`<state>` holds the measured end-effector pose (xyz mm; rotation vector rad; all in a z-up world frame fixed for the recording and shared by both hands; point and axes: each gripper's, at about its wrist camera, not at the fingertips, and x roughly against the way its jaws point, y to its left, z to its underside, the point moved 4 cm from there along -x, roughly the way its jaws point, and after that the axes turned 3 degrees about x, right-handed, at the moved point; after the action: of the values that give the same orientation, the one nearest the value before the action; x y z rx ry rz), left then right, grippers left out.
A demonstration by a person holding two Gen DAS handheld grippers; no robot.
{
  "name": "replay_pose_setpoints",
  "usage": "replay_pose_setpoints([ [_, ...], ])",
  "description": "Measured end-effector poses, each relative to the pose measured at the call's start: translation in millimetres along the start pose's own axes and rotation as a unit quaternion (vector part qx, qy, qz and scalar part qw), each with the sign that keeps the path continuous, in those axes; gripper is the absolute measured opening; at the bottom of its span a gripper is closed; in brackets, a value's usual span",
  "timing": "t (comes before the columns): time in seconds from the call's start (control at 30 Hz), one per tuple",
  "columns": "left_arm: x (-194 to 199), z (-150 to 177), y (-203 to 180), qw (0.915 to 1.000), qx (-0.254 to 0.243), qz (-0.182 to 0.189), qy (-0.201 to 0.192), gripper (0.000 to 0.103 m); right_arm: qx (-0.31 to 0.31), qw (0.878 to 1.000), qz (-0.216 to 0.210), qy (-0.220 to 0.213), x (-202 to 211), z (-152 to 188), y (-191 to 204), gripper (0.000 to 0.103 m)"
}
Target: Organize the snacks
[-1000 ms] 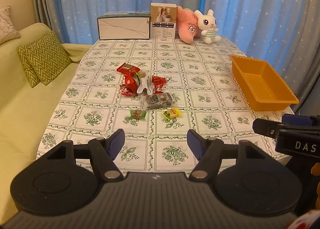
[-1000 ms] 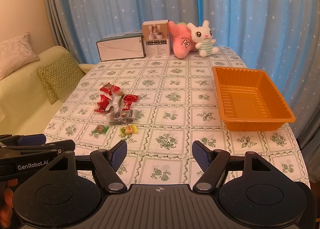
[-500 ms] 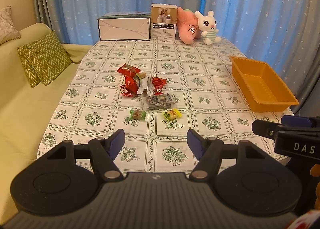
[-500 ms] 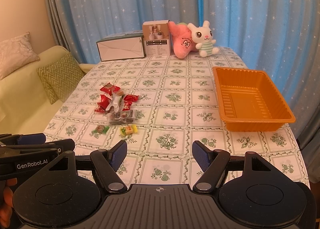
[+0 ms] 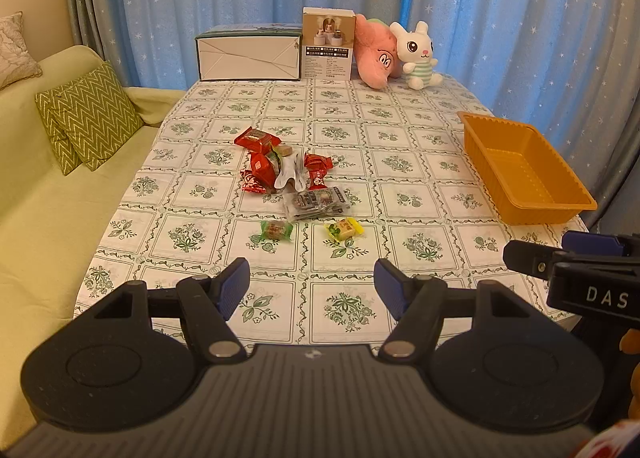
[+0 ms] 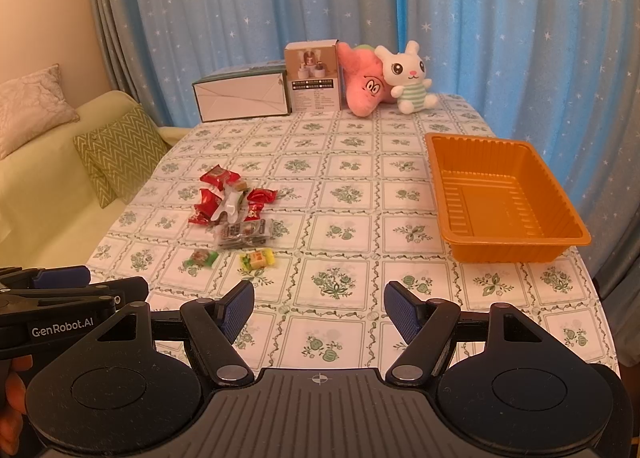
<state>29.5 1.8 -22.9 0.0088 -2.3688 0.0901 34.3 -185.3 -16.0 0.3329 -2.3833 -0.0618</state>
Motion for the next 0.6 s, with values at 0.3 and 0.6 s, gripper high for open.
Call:
replay_pose_setpoints([
  [0.3,0.8,0.0,-0.2,1.0000,0.001,0.001,0.000,0.066,0.000,1.000,0.000,0.000,0.7,-0.6,-0.2,0.072],
  [0.6,0.8,1.0,-1.0,1.0000,0.001,0.003,-0.001,0.066,0.002,1.000,0.001,0.003,-0.8,0.8,-1.1,0.072],
])
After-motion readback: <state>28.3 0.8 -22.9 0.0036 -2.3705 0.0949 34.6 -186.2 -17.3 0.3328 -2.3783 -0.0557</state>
